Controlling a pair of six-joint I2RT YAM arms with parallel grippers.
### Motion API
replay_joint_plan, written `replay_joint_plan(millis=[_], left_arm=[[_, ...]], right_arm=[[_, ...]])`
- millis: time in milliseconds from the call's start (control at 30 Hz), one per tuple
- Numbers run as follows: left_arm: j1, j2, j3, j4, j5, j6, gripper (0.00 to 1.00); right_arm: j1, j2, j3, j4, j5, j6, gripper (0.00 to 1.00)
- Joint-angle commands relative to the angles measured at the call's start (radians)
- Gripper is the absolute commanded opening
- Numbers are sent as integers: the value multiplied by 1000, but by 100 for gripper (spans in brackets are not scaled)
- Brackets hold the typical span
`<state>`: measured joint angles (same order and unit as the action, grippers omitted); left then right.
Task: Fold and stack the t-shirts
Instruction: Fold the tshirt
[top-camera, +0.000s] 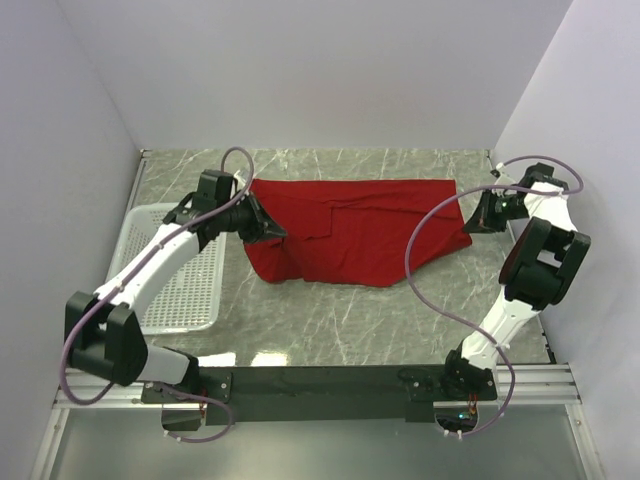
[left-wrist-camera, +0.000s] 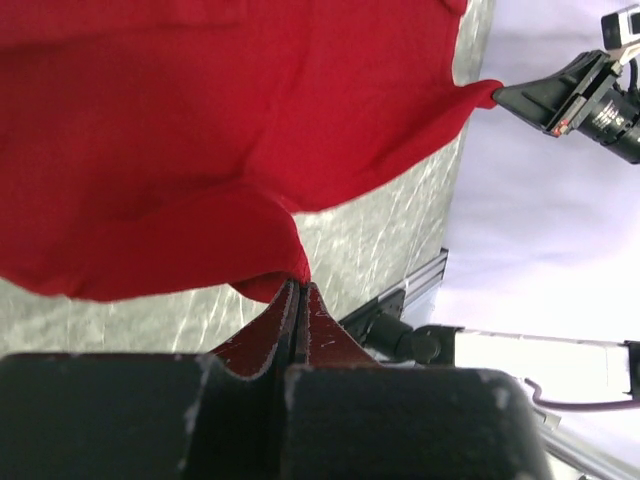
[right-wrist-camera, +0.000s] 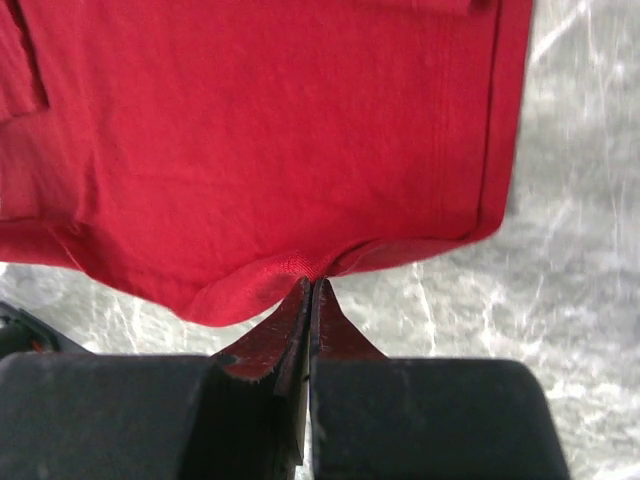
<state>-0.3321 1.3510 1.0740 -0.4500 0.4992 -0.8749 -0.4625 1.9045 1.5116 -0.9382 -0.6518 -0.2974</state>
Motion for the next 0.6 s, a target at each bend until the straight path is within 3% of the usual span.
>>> replay_joint_plan(millis=[0,567], left_arm=[[24,40,101,53,41,40,1],[134,212,291,34,53,116,1]], right_arm=[[16,30,96,-8,-37,50,0],[39,165,311,-11,-62,145,0]])
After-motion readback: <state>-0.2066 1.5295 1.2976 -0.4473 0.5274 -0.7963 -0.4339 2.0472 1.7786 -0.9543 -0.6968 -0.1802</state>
